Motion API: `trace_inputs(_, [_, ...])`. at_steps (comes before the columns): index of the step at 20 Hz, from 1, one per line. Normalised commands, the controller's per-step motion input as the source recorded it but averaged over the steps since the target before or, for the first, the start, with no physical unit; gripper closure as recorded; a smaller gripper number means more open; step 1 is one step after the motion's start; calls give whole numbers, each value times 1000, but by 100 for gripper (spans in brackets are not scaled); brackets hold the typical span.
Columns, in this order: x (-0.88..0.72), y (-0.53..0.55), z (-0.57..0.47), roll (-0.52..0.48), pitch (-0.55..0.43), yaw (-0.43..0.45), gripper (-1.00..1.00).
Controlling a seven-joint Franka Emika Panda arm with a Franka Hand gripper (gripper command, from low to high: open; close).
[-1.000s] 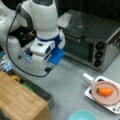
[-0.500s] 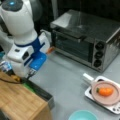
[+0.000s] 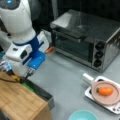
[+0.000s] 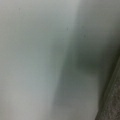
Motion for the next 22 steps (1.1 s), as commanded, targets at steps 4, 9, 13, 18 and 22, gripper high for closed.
trace_inputs(4, [124, -168, -29, -10, -23, -21, -100])
trace_inputs(9, [134, -189, -37, -16, 7, -86, -100])
trace_inputs(13, [145, -154, -72, 25, 14, -163, -100])
trace_inputs(18, [139, -71, -75, 36, 30, -192, -100])
trace_inputs(22, [103, -41, -42, 77, 28, -194, -100])
